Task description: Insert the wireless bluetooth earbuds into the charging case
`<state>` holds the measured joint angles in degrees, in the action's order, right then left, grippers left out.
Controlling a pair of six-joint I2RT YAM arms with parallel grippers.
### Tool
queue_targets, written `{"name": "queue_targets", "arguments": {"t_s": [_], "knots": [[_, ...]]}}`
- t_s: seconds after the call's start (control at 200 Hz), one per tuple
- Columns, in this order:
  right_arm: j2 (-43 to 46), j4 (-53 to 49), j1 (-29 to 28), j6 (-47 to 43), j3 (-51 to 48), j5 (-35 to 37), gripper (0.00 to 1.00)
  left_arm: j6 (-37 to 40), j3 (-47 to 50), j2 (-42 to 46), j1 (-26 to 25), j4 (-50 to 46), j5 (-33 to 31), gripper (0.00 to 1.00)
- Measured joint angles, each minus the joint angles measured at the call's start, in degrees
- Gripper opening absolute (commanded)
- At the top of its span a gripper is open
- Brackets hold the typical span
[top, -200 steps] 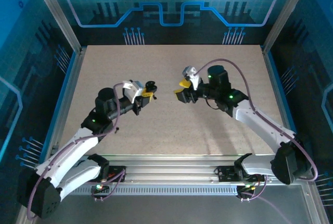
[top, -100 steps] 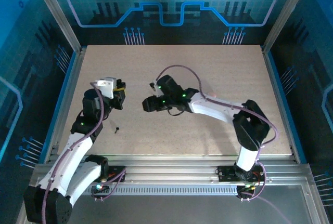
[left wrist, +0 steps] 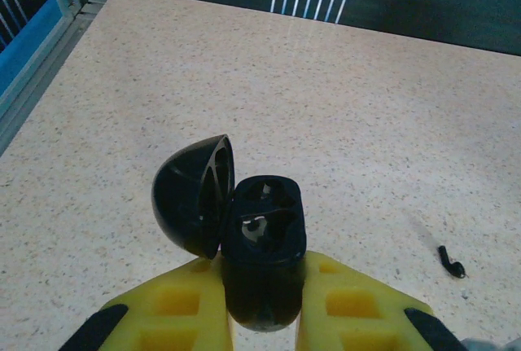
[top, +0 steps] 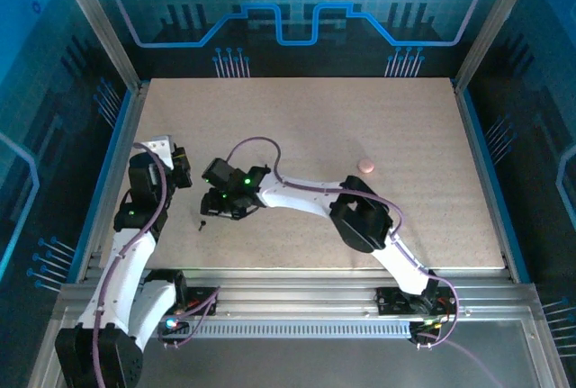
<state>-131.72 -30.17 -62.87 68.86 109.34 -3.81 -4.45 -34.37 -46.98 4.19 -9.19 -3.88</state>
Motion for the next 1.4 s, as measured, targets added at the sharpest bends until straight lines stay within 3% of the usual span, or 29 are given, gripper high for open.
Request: {"name": "queue_targets", "arguments": {"t_s": [0.575, 1.041, 1.401], "knots": [[-12.37, -6.60, -1.57, 4.55, 15.15, 0.63, 0.36, -0.13, -0.39, 0.13, 1.95, -0.63, -0.39, 0.05], [-16.74, -12.33, -1.64, 5.53, 23.37, 0.33, 0.31, -0.13, -1.05, 0.98, 2.43, 0.07, -1.44, 0.06], [-17.46, -13.62, -1.73, 4.63, 24.46, 0.61, 0.20, -0.13, -1.16, 1.25, 2.34, -0.61, -0.74, 0.06]]}}
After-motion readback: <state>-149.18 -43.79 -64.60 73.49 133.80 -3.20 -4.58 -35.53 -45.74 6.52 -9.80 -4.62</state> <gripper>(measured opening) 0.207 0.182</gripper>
